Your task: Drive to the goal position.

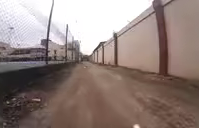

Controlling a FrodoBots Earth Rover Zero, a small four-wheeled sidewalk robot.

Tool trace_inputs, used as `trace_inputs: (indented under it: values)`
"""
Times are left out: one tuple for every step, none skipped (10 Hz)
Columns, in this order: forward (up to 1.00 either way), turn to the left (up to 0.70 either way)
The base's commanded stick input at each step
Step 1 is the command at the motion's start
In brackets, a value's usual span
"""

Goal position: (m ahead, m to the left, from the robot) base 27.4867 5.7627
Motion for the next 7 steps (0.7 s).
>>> trace_inputs:
  values:
    - [0.7, 0.0]
    - [0.7, 0.0]
    - [0.7, 0.0]
    - [0.7, 0.0]
    - [0.7, 0.0]
    - [0.7, 0.0]
    - [0.7, 0.13]
